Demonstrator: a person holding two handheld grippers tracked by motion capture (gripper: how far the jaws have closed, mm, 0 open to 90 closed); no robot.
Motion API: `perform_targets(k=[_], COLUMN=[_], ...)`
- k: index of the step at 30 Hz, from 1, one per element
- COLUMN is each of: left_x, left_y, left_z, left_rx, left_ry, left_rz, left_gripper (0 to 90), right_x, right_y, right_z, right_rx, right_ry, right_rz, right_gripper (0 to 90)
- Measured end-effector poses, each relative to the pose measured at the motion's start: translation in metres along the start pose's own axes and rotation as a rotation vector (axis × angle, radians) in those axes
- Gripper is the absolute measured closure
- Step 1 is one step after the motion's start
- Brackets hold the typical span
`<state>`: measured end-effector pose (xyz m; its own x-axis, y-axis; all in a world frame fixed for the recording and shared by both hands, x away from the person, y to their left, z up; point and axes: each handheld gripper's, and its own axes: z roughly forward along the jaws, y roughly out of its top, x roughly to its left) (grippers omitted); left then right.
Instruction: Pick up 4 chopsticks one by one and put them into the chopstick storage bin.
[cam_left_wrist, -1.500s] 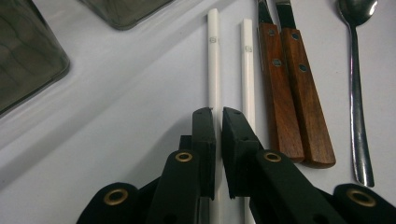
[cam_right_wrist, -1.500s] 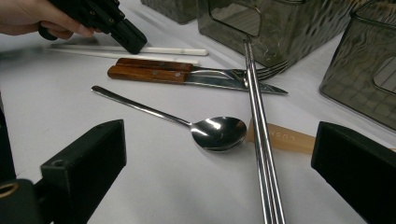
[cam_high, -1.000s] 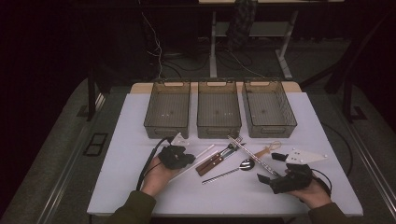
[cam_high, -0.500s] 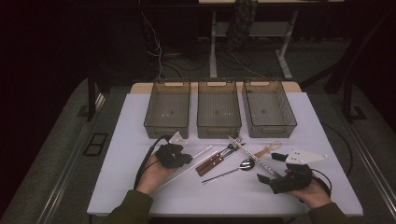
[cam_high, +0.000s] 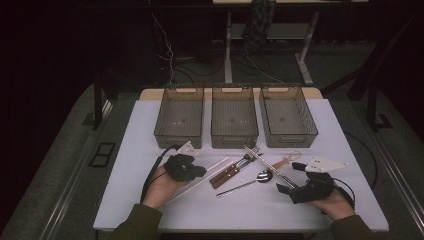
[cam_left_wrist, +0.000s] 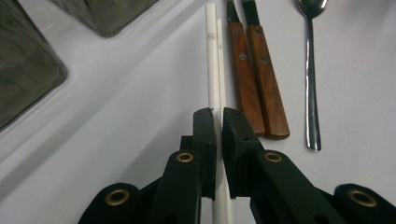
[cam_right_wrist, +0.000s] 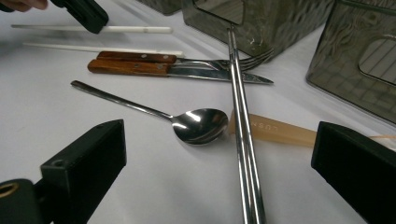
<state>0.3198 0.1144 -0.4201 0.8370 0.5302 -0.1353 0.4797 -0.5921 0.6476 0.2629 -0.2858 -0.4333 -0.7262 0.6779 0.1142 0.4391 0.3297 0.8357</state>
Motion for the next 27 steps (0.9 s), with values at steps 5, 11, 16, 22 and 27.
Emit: perform_targets(k=[5, 11, 16, 22, 27], left_x=[-0.002, -0.003, -0.002, 0.003, 0.007], left_y=[0.003, 0.007, 0.008, 0.008, 0.007], left_z=[-0.004, -0.012, -0.019, -0.029, -0.037], left_rx=[-0.010, -0.037, -0.053, -0.079, -0.099], left_ry=[-0.007, -0.007, -0.003, 0.007, 0.020], left_rz=[0.007, 0.008, 0.001, -0.018, -0.034], left_gripper=[83.7, 83.6, 83.7, 83.6, 83.6], right_x=[0.003, 0.003, 0.004, 0.004, 0.004], right_y=[0.000, 0.000, 0.000, 0.000, 0.000], right_z=[0.003, 0.002, 0.002, 0.002, 0.002], right_rx=[0.015, 0.013, 0.014, 0.014, 0.013], right_ry=[0.006, 0.006, 0.009, 0.013, 0.013], right_rz=[-0.016, -0.016, -0.018, -0.018, -0.019], right_gripper=[2.7, 2.7, 2.7, 2.7, 2.7])
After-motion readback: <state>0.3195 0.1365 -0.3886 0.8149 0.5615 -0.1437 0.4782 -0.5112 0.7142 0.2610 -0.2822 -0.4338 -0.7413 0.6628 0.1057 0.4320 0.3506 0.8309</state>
